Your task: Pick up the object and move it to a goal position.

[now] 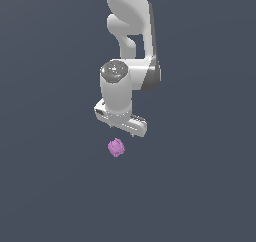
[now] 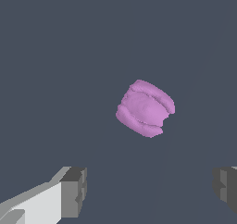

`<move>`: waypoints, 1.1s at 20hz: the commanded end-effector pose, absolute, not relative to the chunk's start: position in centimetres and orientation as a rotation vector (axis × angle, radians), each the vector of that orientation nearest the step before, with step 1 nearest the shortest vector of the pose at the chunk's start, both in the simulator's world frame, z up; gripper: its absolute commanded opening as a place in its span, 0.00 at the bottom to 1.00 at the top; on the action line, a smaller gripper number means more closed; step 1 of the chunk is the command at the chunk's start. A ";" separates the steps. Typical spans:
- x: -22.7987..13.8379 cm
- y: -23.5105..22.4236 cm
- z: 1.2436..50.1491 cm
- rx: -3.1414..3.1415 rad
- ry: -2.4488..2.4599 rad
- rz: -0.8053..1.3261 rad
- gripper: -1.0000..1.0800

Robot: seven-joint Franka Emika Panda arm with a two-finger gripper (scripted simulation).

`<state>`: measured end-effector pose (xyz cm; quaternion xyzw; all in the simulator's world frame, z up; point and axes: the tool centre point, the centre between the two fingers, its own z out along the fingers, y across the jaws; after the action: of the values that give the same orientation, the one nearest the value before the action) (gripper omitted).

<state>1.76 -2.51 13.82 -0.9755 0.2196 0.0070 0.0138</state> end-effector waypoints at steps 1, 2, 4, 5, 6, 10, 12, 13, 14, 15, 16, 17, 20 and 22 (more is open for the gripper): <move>2.2 -2.9 13.2 -3.012 0.799 0.021 0.96; 2.4 -3.1 13.0 -3.001 0.844 0.021 0.96; 2.8 -3.4 12.5 -2.977 0.932 0.020 0.96; 3.0 -3.5 12.2 -2.965 0.976 0.019 0.96; 3.1 -3.7 12.0 -2.951 1.020 0.018 0.96; 3.8 -4.3 11.0 -2.895 1.186 0.014 0.96; 4.1 -4.5 10.6 -2.869 1.255 0.012 0.96; 4.2 -4.6 10.4 -2.856 1.287 0.011 0.96; 4.3 -4.8 10.3 -2.844 1.315 0.009 0.96; 4.4 -4.9 10.1 -2.833 1.342 0.008 0.96; 4.5 -4.9 9.9 -2.823 1.367 0.007 0.96; 4.6 -5.0 9.8 -2.813 1.389 0.006 0.96; 4.8 -5.2 9.5 -2.788 1.442 0.003 0.96; 4.9 -5.3 9.3 -2.777 1.467 0.002 0.96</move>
<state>4.81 -5.24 9.45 -0.8879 0.4600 0.0011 0.0010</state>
